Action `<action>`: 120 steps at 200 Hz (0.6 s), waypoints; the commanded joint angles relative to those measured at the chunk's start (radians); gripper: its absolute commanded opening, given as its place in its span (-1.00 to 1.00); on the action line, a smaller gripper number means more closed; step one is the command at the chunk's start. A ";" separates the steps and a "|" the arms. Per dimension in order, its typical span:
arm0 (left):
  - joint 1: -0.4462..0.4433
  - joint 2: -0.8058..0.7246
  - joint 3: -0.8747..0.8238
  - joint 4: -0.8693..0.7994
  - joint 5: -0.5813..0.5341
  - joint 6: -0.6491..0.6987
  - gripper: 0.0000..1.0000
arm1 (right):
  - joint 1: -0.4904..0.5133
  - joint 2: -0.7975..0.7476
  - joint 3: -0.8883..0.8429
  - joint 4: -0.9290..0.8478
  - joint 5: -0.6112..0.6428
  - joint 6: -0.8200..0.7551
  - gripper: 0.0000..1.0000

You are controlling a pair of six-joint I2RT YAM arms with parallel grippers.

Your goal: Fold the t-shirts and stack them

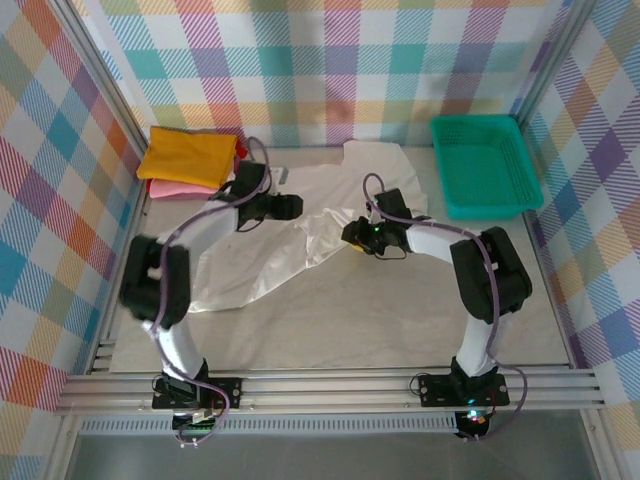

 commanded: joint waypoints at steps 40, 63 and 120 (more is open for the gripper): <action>0.022 -0.394 -0.353 -0.134 -0.318 -0.170 0.44 | 0.030 0.116 0.070 0.066 -0.026 0.088 -0.18; 0.074 -0.424 -0.425 -0.155 -0.295 -0.211 0.44 | 0.035 0.157 0.089 0.110 -0.026 0.124 -0.21; 0.088 -0.417 -0.466 -0.092 -0.258 -0.215 0.41 | 0.048 0.181 0.117 0.111 0.028 0.143 -0.74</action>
